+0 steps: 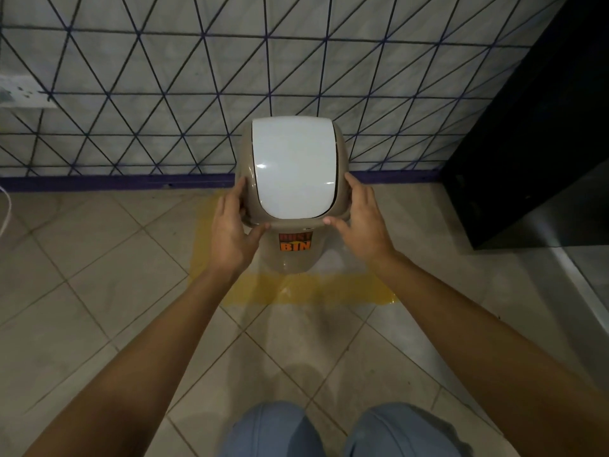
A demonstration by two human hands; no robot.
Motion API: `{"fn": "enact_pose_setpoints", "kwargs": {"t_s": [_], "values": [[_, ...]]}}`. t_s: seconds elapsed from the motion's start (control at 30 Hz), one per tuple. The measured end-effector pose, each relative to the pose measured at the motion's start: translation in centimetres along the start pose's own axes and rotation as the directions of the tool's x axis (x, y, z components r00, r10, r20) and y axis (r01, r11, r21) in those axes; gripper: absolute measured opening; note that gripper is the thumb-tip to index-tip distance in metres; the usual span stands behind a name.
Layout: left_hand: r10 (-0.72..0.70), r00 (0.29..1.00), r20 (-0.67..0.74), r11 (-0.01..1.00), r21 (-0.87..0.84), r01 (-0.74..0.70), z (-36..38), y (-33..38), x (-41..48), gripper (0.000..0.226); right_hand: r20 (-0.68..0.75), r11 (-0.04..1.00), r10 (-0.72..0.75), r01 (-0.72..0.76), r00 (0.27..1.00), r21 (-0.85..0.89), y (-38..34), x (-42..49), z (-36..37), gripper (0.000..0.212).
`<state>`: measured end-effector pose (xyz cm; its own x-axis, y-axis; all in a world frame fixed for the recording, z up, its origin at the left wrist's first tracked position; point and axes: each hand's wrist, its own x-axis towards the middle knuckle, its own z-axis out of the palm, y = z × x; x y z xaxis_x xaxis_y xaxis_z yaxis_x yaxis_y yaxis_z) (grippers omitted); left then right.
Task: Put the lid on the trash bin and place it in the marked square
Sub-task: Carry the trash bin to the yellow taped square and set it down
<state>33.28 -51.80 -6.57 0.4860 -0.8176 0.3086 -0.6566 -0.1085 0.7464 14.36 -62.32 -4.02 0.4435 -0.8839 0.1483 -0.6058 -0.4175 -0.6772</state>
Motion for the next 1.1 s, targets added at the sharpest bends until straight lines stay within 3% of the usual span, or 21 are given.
{"fn": "enact_pose_setpoints", "kwargs": {"t_s": [0.6, 1.1], "values": [[-0.127, 0.99, 0.062, 0.992, 0.007, 0.127, 0.7, 0.2, 7.2, 0.087, 0.078, 0.999, 0.035, -0.033, 0.996, -0.023, 0.2, 7.4, 0.3, 0.096], [-0.175, 0.982, 0.074, 0.976, -0.117, 0.182, 1.4, -0.4, 10.7, 0.086, 0.086, 0.989, 0.123, -0.13, 0.989, 0.074, -0.1, 10.8, 0.6, 0.095]]}}
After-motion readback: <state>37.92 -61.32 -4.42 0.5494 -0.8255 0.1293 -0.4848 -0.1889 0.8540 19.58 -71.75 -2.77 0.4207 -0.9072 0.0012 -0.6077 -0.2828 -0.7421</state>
